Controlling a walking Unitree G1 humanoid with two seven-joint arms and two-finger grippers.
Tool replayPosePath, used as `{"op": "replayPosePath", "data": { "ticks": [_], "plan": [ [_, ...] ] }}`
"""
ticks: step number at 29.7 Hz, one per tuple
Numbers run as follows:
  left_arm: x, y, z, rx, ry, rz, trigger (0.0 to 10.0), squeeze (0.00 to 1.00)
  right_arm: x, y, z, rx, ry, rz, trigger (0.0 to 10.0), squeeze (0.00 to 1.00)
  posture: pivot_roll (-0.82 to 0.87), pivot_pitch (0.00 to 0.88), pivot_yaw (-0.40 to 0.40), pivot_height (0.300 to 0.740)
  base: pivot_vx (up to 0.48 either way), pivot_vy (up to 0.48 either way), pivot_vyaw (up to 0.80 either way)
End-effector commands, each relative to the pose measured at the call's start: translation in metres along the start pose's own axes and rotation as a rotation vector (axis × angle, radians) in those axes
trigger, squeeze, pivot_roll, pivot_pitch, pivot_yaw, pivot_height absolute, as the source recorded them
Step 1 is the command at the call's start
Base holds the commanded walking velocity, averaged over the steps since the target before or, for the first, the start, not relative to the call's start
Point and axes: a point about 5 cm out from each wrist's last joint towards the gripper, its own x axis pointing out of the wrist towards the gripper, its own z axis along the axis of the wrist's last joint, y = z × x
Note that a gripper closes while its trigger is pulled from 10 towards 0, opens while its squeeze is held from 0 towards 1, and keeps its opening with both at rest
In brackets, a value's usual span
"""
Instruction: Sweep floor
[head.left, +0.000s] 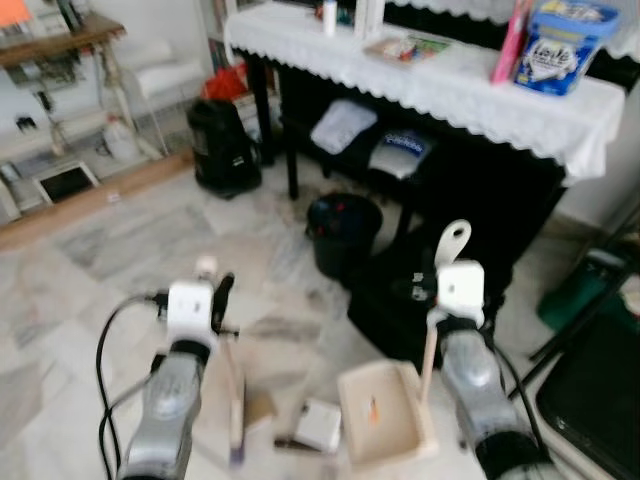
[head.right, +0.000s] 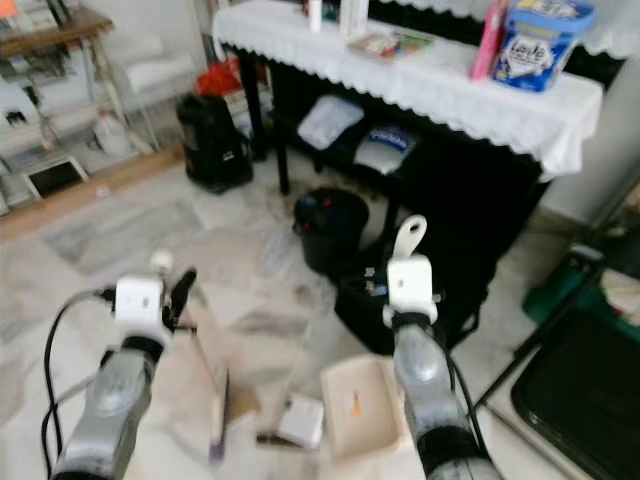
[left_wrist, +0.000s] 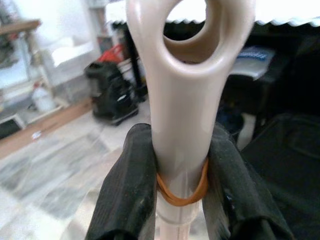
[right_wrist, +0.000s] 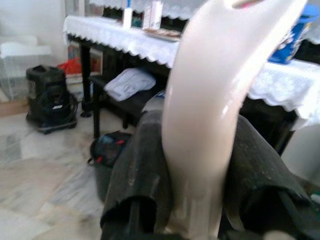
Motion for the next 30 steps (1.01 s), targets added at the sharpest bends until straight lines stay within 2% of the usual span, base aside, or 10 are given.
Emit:
{"op": "replayPosePath", "data": {
  "ticks": [1,8,11,13,19,22,26,28,30],
  "plan": [
    [0.004,0.003,0.011,0.012,-0.056,0.012,10.0,0.00,0.002,-0.002,0.008,0.004,-0.040,-0.014,10.0,0.00,0.09,0.038,0.027,0.740,0.000,0.000,0.00],
    [0.003,0.010,0.010,0.048,-0.043,0.036,10.0,0.00,0.000,-0.004,0.004,-0.005,-0.024,-0.017,10.0,0.00,0.09,0.044,0.028,0.740,0.000,0.000,0.00],
    [0.004,0.014,0.009,0.167,-0.028,0.003,10.0,0.00,-0.003,-0.004,-0.001,-0.010,-0.002,-0.018,10.0,0.00,0.09,0.052,0.029,0.740,0.000,0.000,0.00],
    [0.004,0.014,0.009,0.177,-0.020,-0.001,10.0,0.00,-0.003,-0.004,-0.002,-0.009,0.001,-0.016,10.0,0.00,0.09,0.053,0.030,0.740,0.000,0.000,0.00],
    [-0.006,0.019,-0.008,0.249,0.104,-0.051,10.0,0.00,-0.007,-0.002,-0.007,-0.008,0.028,-0.009,10.0,0.00,0.09,0.064,0.035,0.740,0.000,0.000,0.00],
    [-0.008,0.021,-0.009,0.261,0.120,-0.053,10.0,0.00,-0.007,-0.002,-0.009,-0.009,0.035,-0.007,10.0,0.00,0.09,0.064,0.035,0.740,0.000,0.000,0.00],
    [-0.016,0.030,-0.021,0.337,0.215,-0.046,10.0,0.00,-0.011,-0.002,-0.016,-0.021,0.071,-0.005,10.0,0.00,0.10,0.066,0.035,0.740,0.000,0.000,0.00],
    [-0.021,0.034,-0.032,0.378,0.294,-0.041,10.0,0.00,-0.013,-0.001,-0.019,-0.025,0.086,-0.003,10.0,0.00,0.10,0.069,0.035,0.740,0.000,0.000,0.00],
    [-0.022,0.033,-0.034,0.370,0.307,-0.044,10.0,0.00,-0.013,0.000,-0.021,-0.026,0.093,-0.001,10.0,0.00,0.10,0.069,0.035,0.740,0.000,0.000,0.00]
  ]
}}
